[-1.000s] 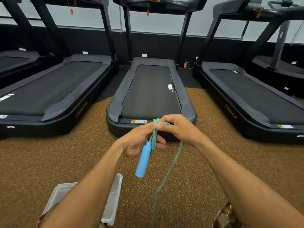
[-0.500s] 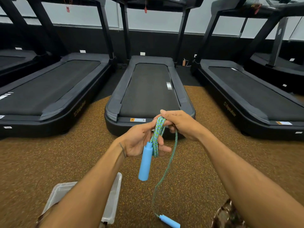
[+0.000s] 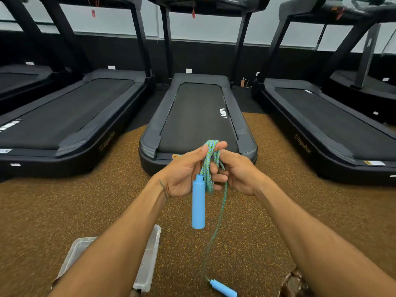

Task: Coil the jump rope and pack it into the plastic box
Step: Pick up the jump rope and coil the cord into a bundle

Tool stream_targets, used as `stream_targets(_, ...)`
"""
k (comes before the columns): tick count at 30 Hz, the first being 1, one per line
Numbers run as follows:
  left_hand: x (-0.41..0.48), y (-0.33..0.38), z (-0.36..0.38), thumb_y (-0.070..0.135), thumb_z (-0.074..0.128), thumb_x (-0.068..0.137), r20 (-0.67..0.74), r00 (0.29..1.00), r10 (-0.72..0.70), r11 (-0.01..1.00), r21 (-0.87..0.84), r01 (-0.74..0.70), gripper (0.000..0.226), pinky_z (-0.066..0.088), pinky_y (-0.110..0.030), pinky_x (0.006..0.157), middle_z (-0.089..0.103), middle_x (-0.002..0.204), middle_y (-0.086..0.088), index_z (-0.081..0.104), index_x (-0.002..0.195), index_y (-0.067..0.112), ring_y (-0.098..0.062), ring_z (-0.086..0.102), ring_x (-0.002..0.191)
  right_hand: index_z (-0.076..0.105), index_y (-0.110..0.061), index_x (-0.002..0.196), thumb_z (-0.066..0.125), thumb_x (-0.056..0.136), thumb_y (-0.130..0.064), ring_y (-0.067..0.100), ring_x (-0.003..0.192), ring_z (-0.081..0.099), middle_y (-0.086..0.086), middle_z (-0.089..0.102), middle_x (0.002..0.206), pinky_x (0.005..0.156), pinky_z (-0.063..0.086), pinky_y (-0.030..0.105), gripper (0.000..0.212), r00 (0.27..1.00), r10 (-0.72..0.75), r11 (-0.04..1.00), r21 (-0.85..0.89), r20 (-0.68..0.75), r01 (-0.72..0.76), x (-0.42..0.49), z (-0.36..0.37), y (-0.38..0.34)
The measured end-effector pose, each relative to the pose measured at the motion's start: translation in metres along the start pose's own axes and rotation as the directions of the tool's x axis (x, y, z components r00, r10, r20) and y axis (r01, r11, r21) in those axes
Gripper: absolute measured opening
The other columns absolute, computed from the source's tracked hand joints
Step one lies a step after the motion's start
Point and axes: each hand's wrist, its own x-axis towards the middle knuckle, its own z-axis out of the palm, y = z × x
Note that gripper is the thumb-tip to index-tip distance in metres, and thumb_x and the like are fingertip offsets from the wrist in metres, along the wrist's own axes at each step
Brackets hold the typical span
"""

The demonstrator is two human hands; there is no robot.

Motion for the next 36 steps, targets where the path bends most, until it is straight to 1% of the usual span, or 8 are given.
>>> stream_targets(9,0.004,0.006,0.004,0.03,0.042,0.104,0.01,0.999,0.038,0.999,0.012,-0.038,0.044,0.043,-0.059,0.098,0.064,0.084,-0.007,0.045,0.148,0.025,-0.031,0.072,0.091,0.058,-0.015,0.093,0.038,0.108,-0.029,0.004,0.04,0.036,-0.007,0.052,0.06,0.043,0.028,0.024,0.029,0.996,-0.05,0.996,0.075,-0.068,0.055,0.003,0.001,0.006)
stream_targets(12,0.005,0.014,0.005,0.03,0.043,0.104,-0.014,0.998,0.067,0.998,-0.003,-0.067,0.045,0.048,-0.06,0.092,0.061,0.081,-0.006,0.044,0.149,0.026,-0.029,0.071,0.087,0.066,-0.026,0.077,0.04,0.107,-0.023,0.006,0.047,0.029,-0.011,0.04,0.054,0.051,0.024,0.027,0.04,0.993,-0.059,0.997,-0.064,-0.101,0.052,0.005,0.0,0.017)
stream_targets(16,0.005,0.027,0.006,0.032,0.041,0.103,-0.059,0.994,0.089,0.996,-0.005,-0.09,0.046,0.058,-0.049,0.08,0.06,0.074,-0.006,0.045,0.148,0.025,-0.028,0.071,0.08,0.075,-0.031,0.085,0.047,0.104,-0.02,0.008,0.05,0.038,-0.002,0.056,0.07,0.053,0.032,0.026,0.035,0.979,-0.018,0.96,-0.276,-0.204,-0.04,0.002,-0.005,0.036)
stream_targets(22,0.012,0.036,0.002,0.035,0.037,0.106,-0.177,0.978,0.111,0.986,0.141,-0.086,0.039,0.049,-0.055,0.092,0.06,0.073,-0.003,0.048,0.144,0.032,-0.035,0.071,0.098,0.072,-0.018,0.092,0.053,0.103,-0.029,0.008,0.054,0.05,0.0,0.061,0.075,0.054,0.043,0.022,0.024,0.994,0.071,0.858,-0.503,-0.085,-0.104,-0.011,0.001,0.038)
stream_targets(26,0.014,0.039,-0.008,0.039,0.039,0.105,-0.188,0.981,0.056,0.981,0.194,-0.019,0.039,0.048,-0.051,0.087,0.061,0.073,-0.004,0.048,0.143,0.036,-0.043,0.066,0.11,0.077,-0.018,0.088,0.058,0.099,-0.032,0.008,0.053,0.047,-0.001,0.056,0.069,0.054,0.039,0.022,0.026,0.997,0.073,0.834,-0.546,-0.03,-0.077,-0.019,0.008,0.025)
stream_targets(29,0.013,0.036,-0.013,0.038,0.04,0.105,-0.19,0.982,0.013,0.98,0.198,0.025,0.039,0.047,-0.059,0.095,0.06,0.075,-0.007,0.049,0.143,0.036,-0.041,0.068,0.103,0.076,-0.016,0.078,0.063,0.096,-0.033,0.008,0.051,0.043,-0.003,0.051,0.062,0.052,0.036,0.022,0.028,0.999,0.008,0.808,-0.589,-0.042,-0.032,-0.022,0.011,0.011)
stream_targets(34,0.012,0.032,-0.018,0.036,0.039,0.106,-0.208,0.978,-0.017,0.982,0.179,0.055,0.037,0.051,-0.052,0.097,0.06,0.075,-0.009,0.052,0.141,0.033,-0.031,0.072,0.088,0.073,-0.015,0.071,0.071,0.091,-0.029,0.008,0.05,0.04,-0.003,0.052,0.057,0.049,0.033,0.021,0.025,0.999,-0.034,0.778,-0.627,-0.011,0.02,-0.024,0.011,-0.003)
stream_targets(36,0.012,0.031,-0.017,0.035,0.039,0.106,-0.218,0.975,-0.029,0.973,0.219,0.078,0.037,0.056,-0.042,0.076,0.058,0.073,-0.007,0.052,0.141,0.033,-0.022,0.065,0.071,0.071,-0.014,0.071,0.072,0.09,-0.023,0.007,0.048,0.041,-0.004,0.054,0.056,0.048,0.033,0.02,0.021,0.997,-0.067,0.785,-0.615,0.024,0.067,-0.025,0.01,-0.007)
